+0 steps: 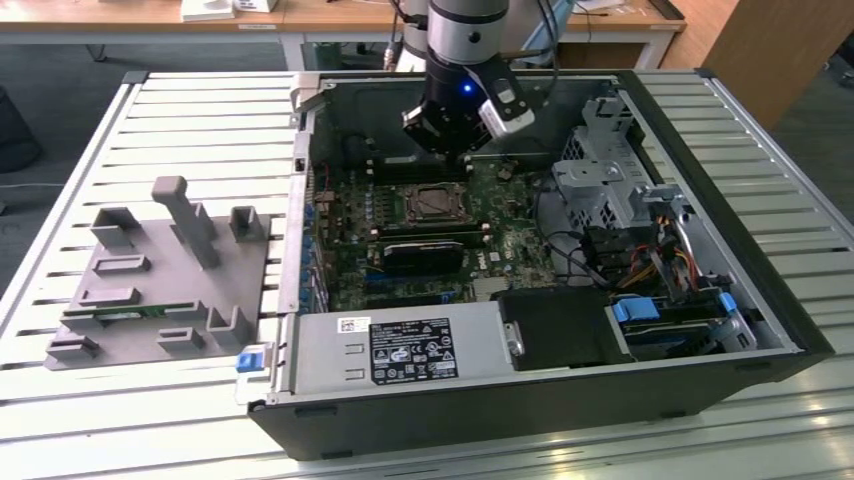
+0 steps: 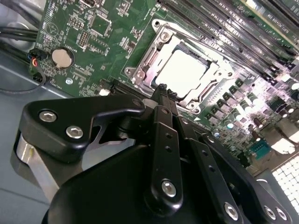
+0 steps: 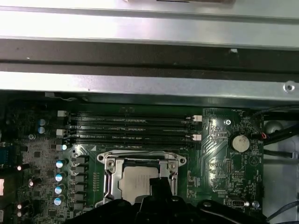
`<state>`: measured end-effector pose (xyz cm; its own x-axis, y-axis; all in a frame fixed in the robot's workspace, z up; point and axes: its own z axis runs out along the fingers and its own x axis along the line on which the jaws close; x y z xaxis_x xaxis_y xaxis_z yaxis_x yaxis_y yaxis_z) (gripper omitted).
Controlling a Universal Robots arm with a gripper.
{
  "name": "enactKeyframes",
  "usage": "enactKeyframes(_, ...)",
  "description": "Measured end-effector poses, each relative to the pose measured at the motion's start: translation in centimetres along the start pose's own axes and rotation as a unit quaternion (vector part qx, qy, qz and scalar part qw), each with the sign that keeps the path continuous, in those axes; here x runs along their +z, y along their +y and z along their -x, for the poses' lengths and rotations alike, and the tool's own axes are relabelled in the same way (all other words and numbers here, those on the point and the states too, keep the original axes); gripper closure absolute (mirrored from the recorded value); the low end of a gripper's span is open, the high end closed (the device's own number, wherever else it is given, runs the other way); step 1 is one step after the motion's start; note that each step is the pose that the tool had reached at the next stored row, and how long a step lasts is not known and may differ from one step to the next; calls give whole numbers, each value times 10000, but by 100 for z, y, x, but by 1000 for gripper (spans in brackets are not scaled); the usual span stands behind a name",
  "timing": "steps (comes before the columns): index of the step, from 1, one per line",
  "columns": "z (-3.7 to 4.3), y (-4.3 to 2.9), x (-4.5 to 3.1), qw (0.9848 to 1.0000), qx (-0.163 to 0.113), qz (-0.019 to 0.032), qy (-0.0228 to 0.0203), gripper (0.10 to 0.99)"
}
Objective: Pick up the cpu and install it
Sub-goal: 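Install the second cpu locking lever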
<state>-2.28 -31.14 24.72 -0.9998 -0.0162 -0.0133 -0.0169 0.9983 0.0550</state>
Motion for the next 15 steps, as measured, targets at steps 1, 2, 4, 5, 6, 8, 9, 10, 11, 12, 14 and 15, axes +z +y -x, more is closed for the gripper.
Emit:
enactKeyframes(1,0,-6,0,10000,0,0,0,980)
enactKeyframes(2,0,-13,-1,10000,0,-1,0,980)
enactKeyframes(4,-1,-27,-2,10000,0,-1,0,980)
enactKeyframes(5,-1,-37,-2,10000,0,0,0,980)
enactKeyframes(6,-1,-52,-3,10000,0,-1,0,980)
enactKeyframes(8,-1,-85,-5,10000,0,0,0,980)
enactKeyframes(9,-2,-100,-5,10000,0,0,0,980)
enactKeyframes(10,-2,-112,-6,10000,0,0,0,980)
enactKeyframes(11,-2,-120,-7,10000,0,0,0,980)
enactKeyframes(12,-2,-128,-7,10000,0,0,0,980)
enactKeyframes(14,-2,-149,-8,10000,0,0,0,980)
enactKeyframes(15,-3,-161,-9,10000,0,0,0,980)
